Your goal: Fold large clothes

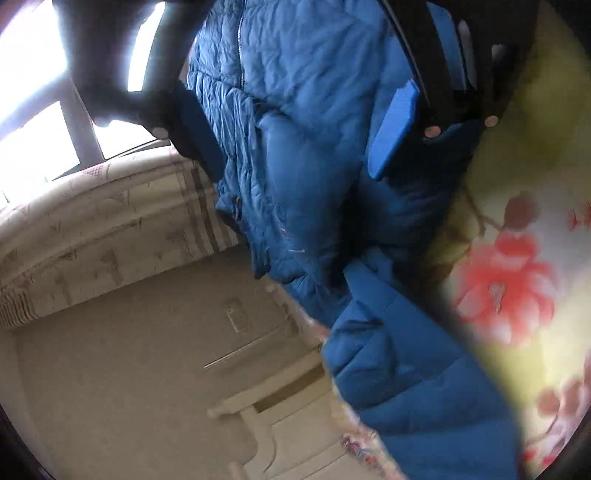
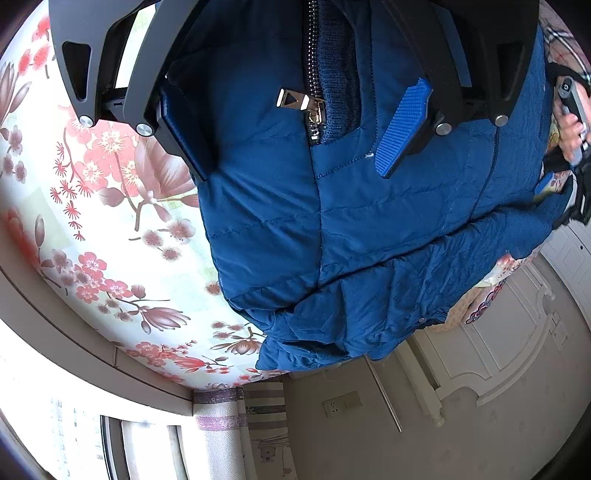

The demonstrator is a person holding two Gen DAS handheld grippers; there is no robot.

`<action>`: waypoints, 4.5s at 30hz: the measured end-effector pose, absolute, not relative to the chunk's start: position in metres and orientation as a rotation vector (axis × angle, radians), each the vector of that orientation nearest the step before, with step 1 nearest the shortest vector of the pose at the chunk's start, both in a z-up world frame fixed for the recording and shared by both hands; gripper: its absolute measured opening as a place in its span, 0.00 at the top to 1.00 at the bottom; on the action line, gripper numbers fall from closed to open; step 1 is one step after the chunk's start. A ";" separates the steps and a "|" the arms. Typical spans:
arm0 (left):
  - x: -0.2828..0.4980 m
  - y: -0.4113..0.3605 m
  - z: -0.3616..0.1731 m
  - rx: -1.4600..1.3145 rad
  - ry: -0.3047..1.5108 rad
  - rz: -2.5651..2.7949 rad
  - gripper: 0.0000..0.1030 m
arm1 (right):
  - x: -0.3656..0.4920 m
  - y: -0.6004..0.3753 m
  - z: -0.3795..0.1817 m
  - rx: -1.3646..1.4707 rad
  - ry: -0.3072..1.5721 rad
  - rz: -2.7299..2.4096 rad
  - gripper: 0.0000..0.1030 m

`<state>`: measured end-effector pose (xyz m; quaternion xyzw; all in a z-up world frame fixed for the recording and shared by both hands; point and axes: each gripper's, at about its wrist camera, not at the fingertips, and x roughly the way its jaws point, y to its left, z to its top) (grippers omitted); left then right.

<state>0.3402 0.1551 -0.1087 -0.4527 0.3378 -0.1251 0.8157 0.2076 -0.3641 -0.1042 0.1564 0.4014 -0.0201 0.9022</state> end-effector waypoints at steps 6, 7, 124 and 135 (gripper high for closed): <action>0.358 0.133 -0.091 -0.910 0.727 -0.279 0.16 | 0.208 -0.363 -0.105 0.314 0.833 -0.047 0.16; 0.361 0.129 -0.089 -0.878 0.752 -0.258 0.20 | 0.208 -0.362 -0.105 0.316 0.833 -0.047 0.16; 0.336 0.017 -0.036 -0.045 0.671 -0.432 0.97 | 0.275 -0.261 -0.094 0.073 0.855 -0.007 0.04; 0.276 -0.089 -0.075 0.507 0.696 -0.410 0.36 | 0.275 -0.279 -0.091 0.208 0.822 0.004 0.04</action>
